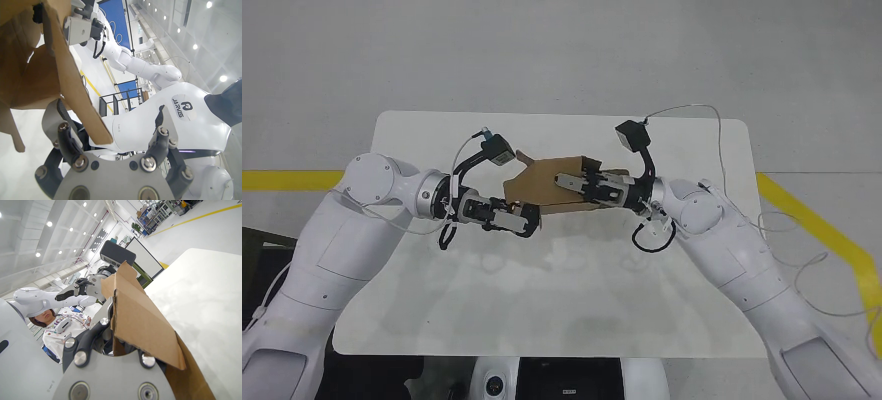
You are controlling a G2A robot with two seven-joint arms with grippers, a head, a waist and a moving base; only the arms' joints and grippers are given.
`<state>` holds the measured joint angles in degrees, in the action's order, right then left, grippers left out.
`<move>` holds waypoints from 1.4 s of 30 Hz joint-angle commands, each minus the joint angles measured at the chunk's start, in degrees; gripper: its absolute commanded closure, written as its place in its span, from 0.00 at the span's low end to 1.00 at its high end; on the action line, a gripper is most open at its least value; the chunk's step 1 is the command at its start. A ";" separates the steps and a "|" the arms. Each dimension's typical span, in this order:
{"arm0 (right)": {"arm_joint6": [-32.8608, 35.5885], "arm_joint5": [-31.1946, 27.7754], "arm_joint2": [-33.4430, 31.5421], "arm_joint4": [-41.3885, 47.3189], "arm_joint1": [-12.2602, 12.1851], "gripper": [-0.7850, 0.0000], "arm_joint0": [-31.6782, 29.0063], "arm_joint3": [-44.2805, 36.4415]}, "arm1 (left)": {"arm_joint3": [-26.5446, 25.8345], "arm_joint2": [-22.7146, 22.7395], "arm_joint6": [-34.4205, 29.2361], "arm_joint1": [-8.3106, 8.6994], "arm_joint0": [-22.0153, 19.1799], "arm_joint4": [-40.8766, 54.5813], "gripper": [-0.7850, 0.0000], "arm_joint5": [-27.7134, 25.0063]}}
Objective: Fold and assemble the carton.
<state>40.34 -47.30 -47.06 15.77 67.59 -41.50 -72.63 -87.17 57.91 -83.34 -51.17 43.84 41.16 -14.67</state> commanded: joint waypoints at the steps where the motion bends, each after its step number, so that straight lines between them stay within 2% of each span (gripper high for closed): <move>1: -0.41 -0.20 -0.12 -0.32 0.14 1.00 -0.01 0.13 | -0.04 -0.16 -0.20 -0.11 0.13 0.11 0.00 0.21; 15: -0.59 -1.19 0.19 -0.61 1.22 1.00 -0.25 -1.03 | 2.08 -1.10 -0.95 -1.08 -0.20 0.23 0.00 0.46; 28: 0.56 -1.77 2.41 0.44 2.89 1.00 0.83 1.43 | 1.99 0.95 -0.84 -1.27 -0.28 0.10 0.00 0.33; 42: 2.25 -3.17 -0.73 3.38 2.67 1.00 -0.19 3.74 | 1.67 1.81 -2.45 -1.36 0.60 -1.00 0.00 1.44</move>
<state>42.01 -50.43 -47.36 18.62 70.41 -41.47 -68.93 -85.62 59.69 -85.61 -52.52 44.43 40.35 -13.31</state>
